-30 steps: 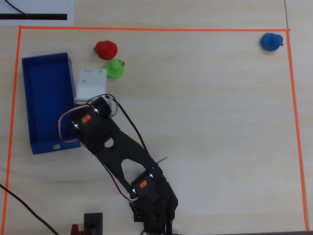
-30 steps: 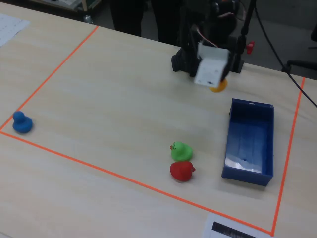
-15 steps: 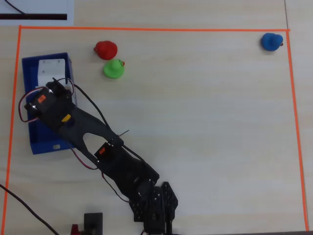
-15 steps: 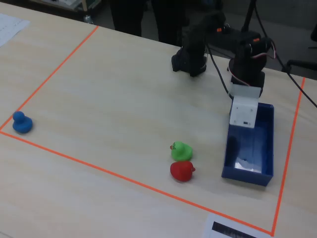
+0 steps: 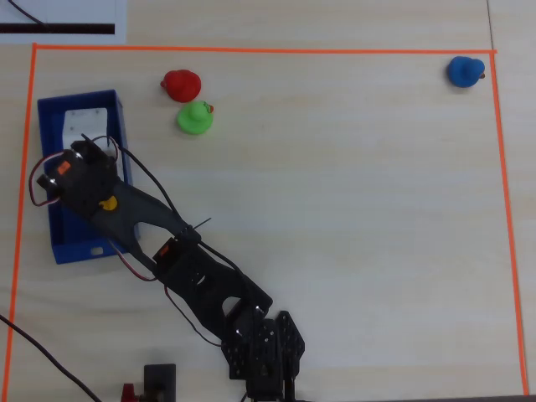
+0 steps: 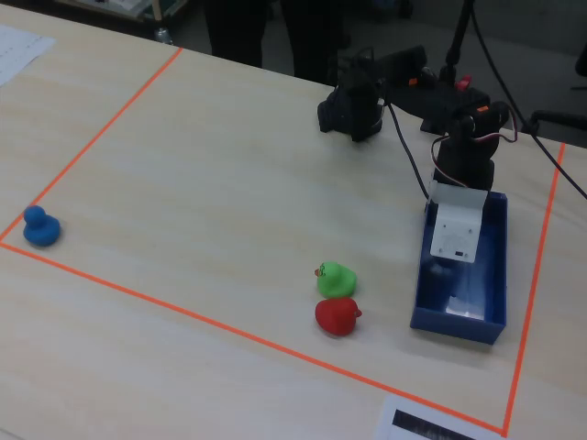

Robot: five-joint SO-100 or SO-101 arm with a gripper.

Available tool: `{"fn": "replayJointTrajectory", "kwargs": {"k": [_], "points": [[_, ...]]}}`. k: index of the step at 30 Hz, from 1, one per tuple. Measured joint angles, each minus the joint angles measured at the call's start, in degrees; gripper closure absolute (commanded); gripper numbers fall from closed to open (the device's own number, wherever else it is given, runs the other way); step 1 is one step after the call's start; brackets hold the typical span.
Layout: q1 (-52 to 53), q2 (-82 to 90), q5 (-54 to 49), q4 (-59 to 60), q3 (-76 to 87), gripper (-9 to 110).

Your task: Grasp yellow duck and put it into box.

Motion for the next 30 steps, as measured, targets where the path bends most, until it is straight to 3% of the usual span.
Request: {"fn": "replayJointTrajectory", "kwargs": {"k": [5,8,10,14,17,23,30], "points": [[4.1,0.1,-2.7,-1.1,-0.8,82],[7.0,3.2,-3.9,-1.4,-0.8,93],[10.2,8.4,-5.2,-1.4,-0.7,100],[21.4,25.4,-10.0,-5.3,7.6,101],[31.9,41.6,-15.0,-15.1,24.0,101],[45.8,79.9,-27.1,-37.1,75.1,101],[40.4,120.8,-29.1,-32.3,128.6,101]]}}
